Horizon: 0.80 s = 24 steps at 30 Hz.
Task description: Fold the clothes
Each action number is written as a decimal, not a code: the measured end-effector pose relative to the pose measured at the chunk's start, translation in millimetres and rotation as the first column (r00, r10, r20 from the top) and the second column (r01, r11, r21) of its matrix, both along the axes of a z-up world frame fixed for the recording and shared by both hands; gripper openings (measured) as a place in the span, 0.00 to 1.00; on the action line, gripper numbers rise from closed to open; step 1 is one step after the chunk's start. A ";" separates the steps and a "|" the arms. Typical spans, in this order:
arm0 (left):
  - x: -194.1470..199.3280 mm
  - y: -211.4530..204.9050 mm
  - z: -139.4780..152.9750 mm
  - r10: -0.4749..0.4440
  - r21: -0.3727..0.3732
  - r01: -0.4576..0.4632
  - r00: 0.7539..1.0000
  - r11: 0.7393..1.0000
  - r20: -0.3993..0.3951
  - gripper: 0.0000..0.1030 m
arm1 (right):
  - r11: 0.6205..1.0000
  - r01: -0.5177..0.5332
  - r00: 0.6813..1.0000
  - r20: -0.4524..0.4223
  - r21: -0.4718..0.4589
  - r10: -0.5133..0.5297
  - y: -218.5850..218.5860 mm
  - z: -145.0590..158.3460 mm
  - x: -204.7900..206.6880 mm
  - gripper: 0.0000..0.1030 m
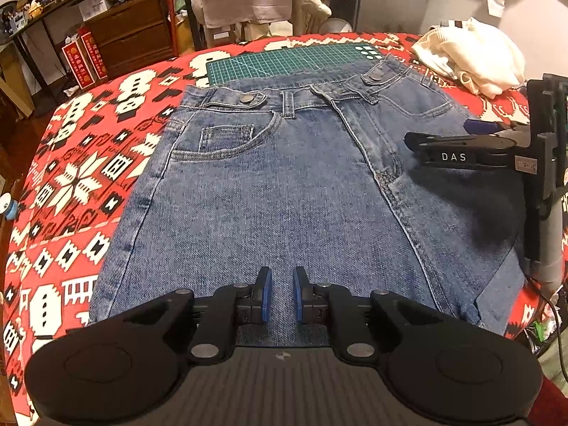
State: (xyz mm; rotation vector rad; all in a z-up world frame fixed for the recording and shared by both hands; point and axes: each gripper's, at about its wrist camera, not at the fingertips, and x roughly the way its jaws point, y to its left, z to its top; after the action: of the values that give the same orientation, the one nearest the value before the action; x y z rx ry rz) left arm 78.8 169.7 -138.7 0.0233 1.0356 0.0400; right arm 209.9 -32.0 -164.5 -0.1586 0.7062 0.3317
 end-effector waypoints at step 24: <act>35.1 11.0 -7.5 0.039 -0.033 -0.039 0.999 0.999 0.005 0.12 | 1.000 -0.001 1.000 0.001 0.000 0.001 -0.1 -0.7 0.4 1.00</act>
State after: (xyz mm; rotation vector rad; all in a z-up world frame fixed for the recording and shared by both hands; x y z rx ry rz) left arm 113.9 180.7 -146.2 -0.0264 1.0309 0.0586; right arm 210.3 -32.1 -165.3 -0.1594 0.7054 0.3321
